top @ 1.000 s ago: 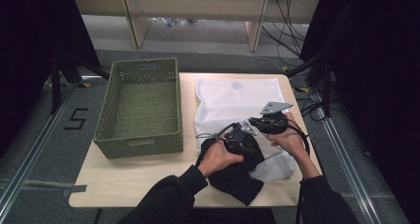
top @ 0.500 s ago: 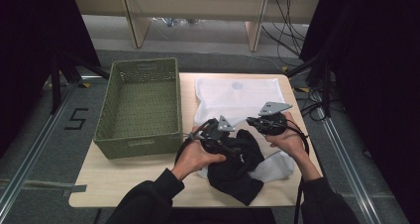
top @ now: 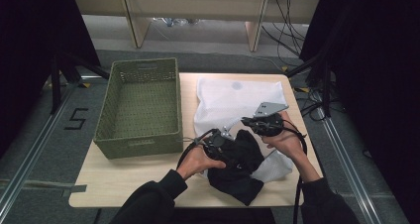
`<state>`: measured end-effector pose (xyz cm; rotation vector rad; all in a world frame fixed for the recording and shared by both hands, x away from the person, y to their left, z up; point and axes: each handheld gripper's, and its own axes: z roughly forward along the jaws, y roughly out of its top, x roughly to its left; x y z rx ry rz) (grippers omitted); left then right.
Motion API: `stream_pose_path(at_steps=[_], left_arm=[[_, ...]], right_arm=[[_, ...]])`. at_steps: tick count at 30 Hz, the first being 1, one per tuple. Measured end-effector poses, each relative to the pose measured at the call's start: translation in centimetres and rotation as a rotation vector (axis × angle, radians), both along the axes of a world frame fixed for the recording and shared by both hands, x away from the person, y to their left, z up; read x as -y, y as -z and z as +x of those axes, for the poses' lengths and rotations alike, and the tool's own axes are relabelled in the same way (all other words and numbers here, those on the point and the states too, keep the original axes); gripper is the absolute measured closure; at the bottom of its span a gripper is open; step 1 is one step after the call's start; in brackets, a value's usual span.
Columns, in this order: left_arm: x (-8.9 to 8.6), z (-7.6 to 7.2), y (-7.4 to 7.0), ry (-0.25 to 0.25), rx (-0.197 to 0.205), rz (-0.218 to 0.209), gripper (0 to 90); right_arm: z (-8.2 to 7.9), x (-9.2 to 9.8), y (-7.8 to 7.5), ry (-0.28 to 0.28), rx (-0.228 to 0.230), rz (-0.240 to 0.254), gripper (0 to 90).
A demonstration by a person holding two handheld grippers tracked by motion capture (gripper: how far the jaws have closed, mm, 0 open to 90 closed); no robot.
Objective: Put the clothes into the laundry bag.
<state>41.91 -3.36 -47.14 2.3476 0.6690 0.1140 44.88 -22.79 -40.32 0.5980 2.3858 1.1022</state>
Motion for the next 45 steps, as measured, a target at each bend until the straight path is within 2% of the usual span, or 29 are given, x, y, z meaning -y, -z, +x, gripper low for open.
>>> stream_pose_path(at_steps=[1,3,4,5,7,8,10,11,12,14,15,16,17,19,21,23,24,25,28,30,31,33,34,37,38,39,40,42,45], left_arm=[[0.2,0.0,0.2,-0.008,-0.011,-0.008,41.8],[0.2,0.0,0.1,0.011,0.005,0.025,61.9],[0.3,-0.2,-0.1,0.006,0.013,0.030,68.7],[0.3,-0.3,-0.4,0.011,0.019,0.040,71.7],[0.1,-0.4,-1.1,0.007,0.034,0.036,74.1],[0.0,-0.2,-1.6,0.003,0.042,0.031,74.5],[-0.4,0.2,-2.6,-0.039,0.034,-0.022,75.0],[-0.5,0.3,-3.1,-0.079,0.046,-0.066,75.1],[-0.7,0.4,-3.5,-0.109,0.054,-0.076,75.2],[-1.1,1.1,-4.4,-0.196,0.118,-0.073,75.3],[-1.3,1.3,-4.5,-0.223,0.127,-0.083,75.4],[-1.4,1.7,-4.5,-0.243,0.116,-0.102,75.3],[-1.5,2.1,-4.2,-0.254,0.092,-0.113,75.0],[-1.1,2.2,-3.4,-0.262,0.093,-0.096,73.3],[-0.3,2.0,-2.1,-0.244,0.065,-0.083,69.3],[0.1,1.9,-1.3,-0.211,0.017,-0.069,61.4],[0.3,1.9,-1.0,-0.207,0.031,-0.089,55.9],[0.3,1.7,-1.1,-0.197,0.049,-0.053,51.0],[-0.5,0.8,-2.1,-0.188,0.079,-0.070,38.0],[-1.3,0.1,-2.9,-0.196,0.113,-0.066,31.3],[-1.8,-0.1,-3.2,-0.179,0.124,-0.054,28.1],[-2.7,-0.2,-3.1,-0.165,0.106,-0.002,24.5],[-3.0,-0.1,-2.6,-0.167,0.094,0.020,21.3],[-3.2,0.4,-0.7,-0.161,0.044,0.047,21.4],[-3.2,0.7,-0.1,-0.141,0.013,0.050,26.8],[-3.1,0.7,0.3,-0.128,0.017,0.049,40.7],[-3.0,0.6,0.4,-0.115,0.026,0.058,47.9],[-2.6,0.2,0.4,-0.102,0.092,0.059,61.0],[-2.4,-0.2,-0.3,-0.110,0.126,0.034,74.6]], right_arm=[[0.0,0.0,0.0,0.001,0.000,0.001,89.9],[0.1,0.0,0.1,0.002,0.000,0.001,89.9],[0.0,-0.1,0.1,0.001,-0.003,0.003,89.9],[0.0,-0.1,0.0,0.001,-0.005,0.007,89.9],[-0.1,-0.1,-0.1,0.012,0.001,0.007,90.0],[-0.1,-0.2,-0.2,-0.003,-0.002,0.011,90.0],[-0.4,-0.3,-0.6,-0.004,0.007,0.018,90.0],[-0.5,-0.4,-0.8,-0.016,0.006,0.026,90.0],[-0.6,-0.5,-1.1,-0.018,0.014,0.028,90.0],[-0.7,-0.5,-1.5,-0.014,0.031,0.041,90.0],[-0.8,-0.5,-1.6,-0.011,0.028,0.044,90.0],[-0.8,-0.5,-1.7,-0.011,0.030,0.048,90.0],[-0.8,-0.6,-1.7,-0.012,0.030,0.049,90.0],[-0.8,-0.6,-1.5,-0.007,0.022,0.046,90.0],[-0.6,-0.7,-1.1,-0.013,0.009,0.044,90.0],[-0.5,-0.8,-0.8,-0.015,-0.003,0.038,90.0],[-0.4,-0.8,-0.6,-0.014,-0.003,0.035,90.0],[-0.4,-0.7,-0.4,-0.007,-0.012,0.035,90.0],[0.0,-0.2,-0.2,0.010,-0.031,0.048,90.0],[0.0,0.0,-0.1,0.007,-0.036,0.051,90.0],[0.0,0.1,0.0,0.008,-0.029,0.047,90.0],[0.0,0.1,0.0,0.010,-0.033,0.048,90.0],[0.0,0.0,0.0,0.007,-0.029,0.045,90.0],[-0.2,-0.4,0.0,0.001,-0.029,0.034,89.9],[-0.3,-0.5,0.0,-0.003,-0.030,0.036,89.9],[-0.2,-0.7,-0.1,-0.009,-0.016,0.032,89.9],[-0.3,-0.8,-0.1,-0.009,-0.014,0.028,89.9],[-0.4,-1.0,-0.1,-0.010,-0.024,0.022,90.0],[-0.5,-1.4,0.1,-0.020,-0.017,0.019,89.9]])
